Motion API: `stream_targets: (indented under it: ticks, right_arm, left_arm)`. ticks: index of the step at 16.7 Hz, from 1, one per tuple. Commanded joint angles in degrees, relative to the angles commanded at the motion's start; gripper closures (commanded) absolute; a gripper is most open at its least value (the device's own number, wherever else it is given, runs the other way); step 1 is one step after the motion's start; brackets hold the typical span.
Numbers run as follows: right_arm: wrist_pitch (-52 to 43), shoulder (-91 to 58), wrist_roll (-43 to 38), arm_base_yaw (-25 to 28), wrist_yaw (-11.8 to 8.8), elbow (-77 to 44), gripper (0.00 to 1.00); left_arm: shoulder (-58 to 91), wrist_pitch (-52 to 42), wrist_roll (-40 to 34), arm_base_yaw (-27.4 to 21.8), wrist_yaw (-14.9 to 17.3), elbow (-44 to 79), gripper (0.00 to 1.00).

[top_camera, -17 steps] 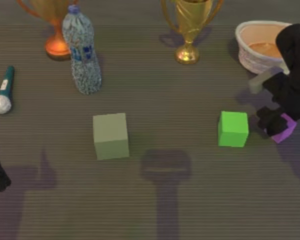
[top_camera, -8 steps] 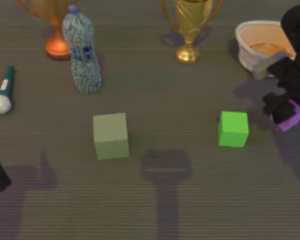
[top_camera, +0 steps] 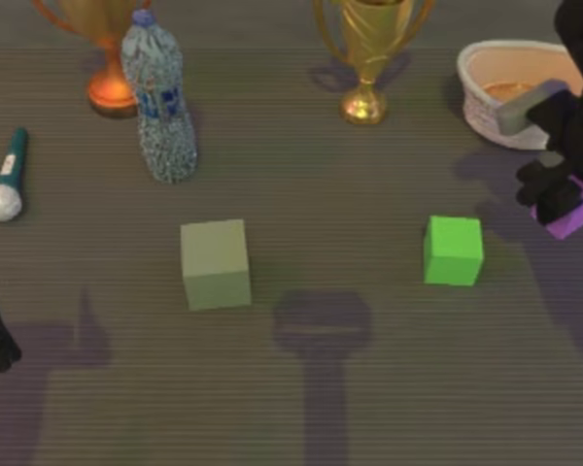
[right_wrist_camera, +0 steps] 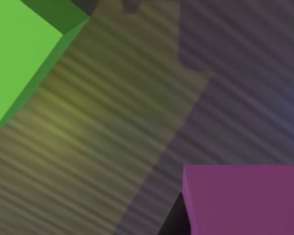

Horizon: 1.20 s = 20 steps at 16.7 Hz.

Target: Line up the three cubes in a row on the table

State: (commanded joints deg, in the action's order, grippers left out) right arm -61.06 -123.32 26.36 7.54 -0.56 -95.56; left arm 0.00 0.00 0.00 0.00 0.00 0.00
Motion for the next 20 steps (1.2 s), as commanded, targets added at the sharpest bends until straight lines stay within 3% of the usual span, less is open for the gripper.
stream_targets:
  ticks: [3, 6, 15, 20]
  right_arm:
    - [-0.24, 0.18, -3.58, 2.12, 0.15, 0.05, 1.00]
    - [-0.59, 1.01, -12.50, 6.26, 0.46, 0.71, 1.00]
    - [-1.62, 5.77, -53.44, 22.59, 1.60, 5.71, 1.00]
    - [-1.15, 7.93, -60.57, 26.33, 2.03, 7.04, 1.00]
  left_arm:
    - [0.00, 0.00, 0.00, 0.00, 0.00, 0.00, 0.00]
    - [0.00, 0.00, 0.00, 0.00, 0.00, 0.00, 0.00]
    - [0.00, 0.00, 0.00, 0.00, 0.00, 0.00, 0.00]
    - [0.00, 0.00, 0.00, 0.00, 0.00, 0.00, 0.00]
